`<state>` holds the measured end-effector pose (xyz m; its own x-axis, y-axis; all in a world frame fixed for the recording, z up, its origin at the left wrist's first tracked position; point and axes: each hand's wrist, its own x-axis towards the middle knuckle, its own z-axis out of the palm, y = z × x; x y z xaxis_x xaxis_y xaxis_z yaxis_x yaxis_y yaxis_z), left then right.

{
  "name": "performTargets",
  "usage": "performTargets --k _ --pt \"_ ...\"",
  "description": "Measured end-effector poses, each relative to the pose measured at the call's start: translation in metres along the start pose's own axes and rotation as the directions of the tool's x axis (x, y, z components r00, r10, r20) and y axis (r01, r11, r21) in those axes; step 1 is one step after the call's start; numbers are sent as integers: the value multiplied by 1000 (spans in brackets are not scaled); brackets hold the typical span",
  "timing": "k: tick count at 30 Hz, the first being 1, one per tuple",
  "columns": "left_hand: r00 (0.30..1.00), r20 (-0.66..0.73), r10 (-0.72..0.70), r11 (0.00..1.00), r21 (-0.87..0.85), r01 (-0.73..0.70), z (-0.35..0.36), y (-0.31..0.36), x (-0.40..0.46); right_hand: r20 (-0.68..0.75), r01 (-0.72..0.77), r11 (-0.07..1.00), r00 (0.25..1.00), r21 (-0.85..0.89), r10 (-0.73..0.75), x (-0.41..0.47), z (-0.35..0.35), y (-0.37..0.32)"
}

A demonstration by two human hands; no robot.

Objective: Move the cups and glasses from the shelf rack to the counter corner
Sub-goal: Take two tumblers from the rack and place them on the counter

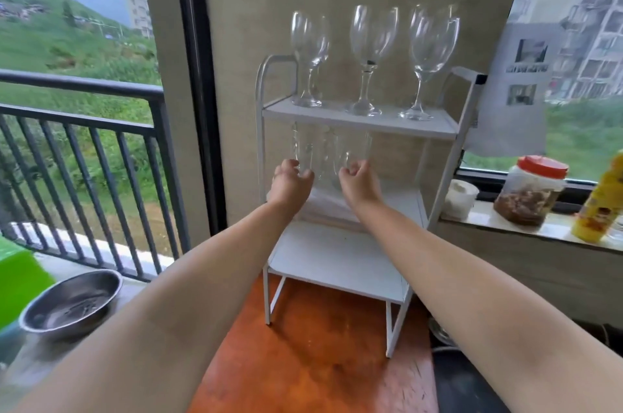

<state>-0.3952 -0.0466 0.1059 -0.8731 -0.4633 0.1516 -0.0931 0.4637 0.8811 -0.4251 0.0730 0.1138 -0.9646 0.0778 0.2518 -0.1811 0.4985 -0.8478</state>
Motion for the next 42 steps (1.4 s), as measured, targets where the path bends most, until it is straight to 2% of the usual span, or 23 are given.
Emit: performTargets --k 6,11,19,26,28,33,38,42 --pt "990 141 -5 935 -349 54 12 4 12 44 -25 984 999 175 18 8 13 -10" --pt "967 252 -36 839 -518 166 10 23 16 130 -148 873 987 466 98 6 5 -20" --pt "962 260 -82 806 -550 217 4 27 -10 12 -97 917 995 387 100 -8 -17 -14" --pt "972 229 -55 808 -562 178 -15 27 -53 -14 -51 939 998 340 60 -53 -31 -23" --pt "976 216 -36 817 -556 153 -24 29 -67 -20 -35 927 999 373 45 -68 -38 -27" --pt "977 212 -9 831 -542 125 -52 29 -111 -58 10 897 998 442 18 -119 -61 -39" --pt "967 255 15 836 -534 128 -82 21 -175 -112 30 913 994 407 17 -188 -85 -37" --pt "941 336 33 882 -453 130 -96 5 -242 -183 -35 906 975 421 123 -257 -106 -23"
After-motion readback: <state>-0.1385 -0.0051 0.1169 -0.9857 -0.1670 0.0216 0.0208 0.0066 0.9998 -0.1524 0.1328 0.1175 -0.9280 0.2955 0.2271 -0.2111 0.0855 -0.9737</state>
